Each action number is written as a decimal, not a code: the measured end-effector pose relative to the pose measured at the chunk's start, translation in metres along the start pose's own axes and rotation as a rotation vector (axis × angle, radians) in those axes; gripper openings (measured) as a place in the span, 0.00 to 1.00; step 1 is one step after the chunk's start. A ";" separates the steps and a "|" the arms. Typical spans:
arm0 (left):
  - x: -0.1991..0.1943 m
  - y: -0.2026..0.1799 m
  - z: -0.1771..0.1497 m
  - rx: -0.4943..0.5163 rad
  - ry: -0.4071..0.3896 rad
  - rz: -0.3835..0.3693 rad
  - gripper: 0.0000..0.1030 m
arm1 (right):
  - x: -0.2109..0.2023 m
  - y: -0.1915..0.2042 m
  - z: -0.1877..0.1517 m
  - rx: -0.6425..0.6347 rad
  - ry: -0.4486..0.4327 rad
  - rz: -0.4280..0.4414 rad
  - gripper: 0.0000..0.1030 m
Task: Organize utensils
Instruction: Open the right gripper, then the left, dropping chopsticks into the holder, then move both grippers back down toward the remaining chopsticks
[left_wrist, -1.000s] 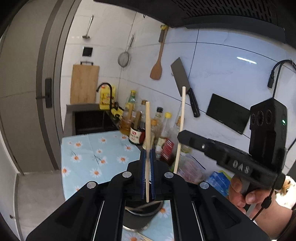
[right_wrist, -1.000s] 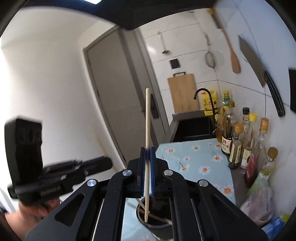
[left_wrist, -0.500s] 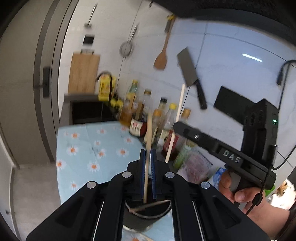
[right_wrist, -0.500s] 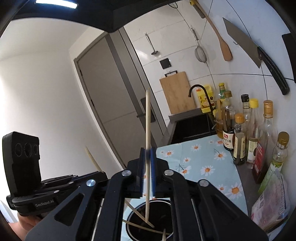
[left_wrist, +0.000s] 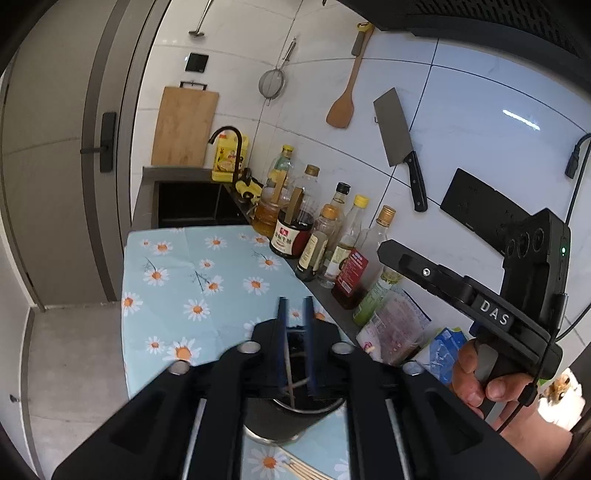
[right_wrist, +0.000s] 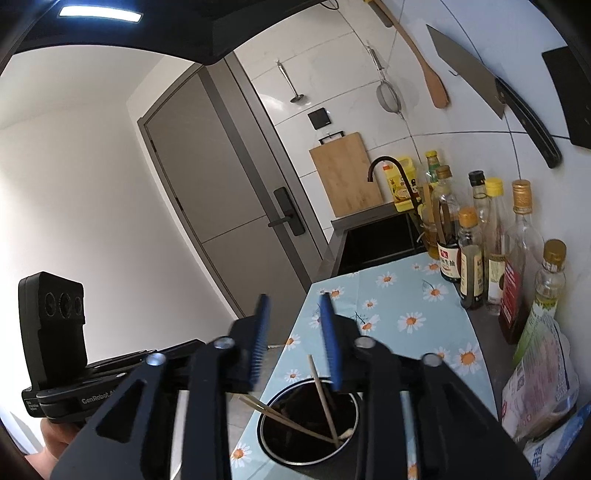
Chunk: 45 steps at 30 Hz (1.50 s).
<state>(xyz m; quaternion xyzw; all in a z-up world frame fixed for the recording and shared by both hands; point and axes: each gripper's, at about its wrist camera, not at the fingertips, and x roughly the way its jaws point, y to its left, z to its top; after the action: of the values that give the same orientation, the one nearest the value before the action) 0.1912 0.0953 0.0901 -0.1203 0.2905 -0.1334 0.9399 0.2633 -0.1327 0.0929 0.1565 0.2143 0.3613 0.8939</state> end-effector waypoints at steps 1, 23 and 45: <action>-0.002 0.000 0.000 -0.011 -0.006 -0.005 0.30 | -0.002 0.000 -0.001 0.006 0.002 -0.002 0.31; -0.051 -0.011 -0.053 -0.044 -0.008 0.060 0.29 | -0.030 0.023 -0.064 -0.035 0.331 -0.014 0.37; -0.025 0.007 -0.144 -0.155 0.209 0.077 0.29 | 0.020 0.001 -0.155 -0.152 0.794 0.059 0.20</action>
<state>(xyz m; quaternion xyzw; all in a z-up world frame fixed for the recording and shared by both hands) 0.0887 0.0887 -0.0148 -0.1666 0.4009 -0.0861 0.8967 0.1988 -0.0985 -0.0457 -0.0555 0.5110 0.4338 0.7400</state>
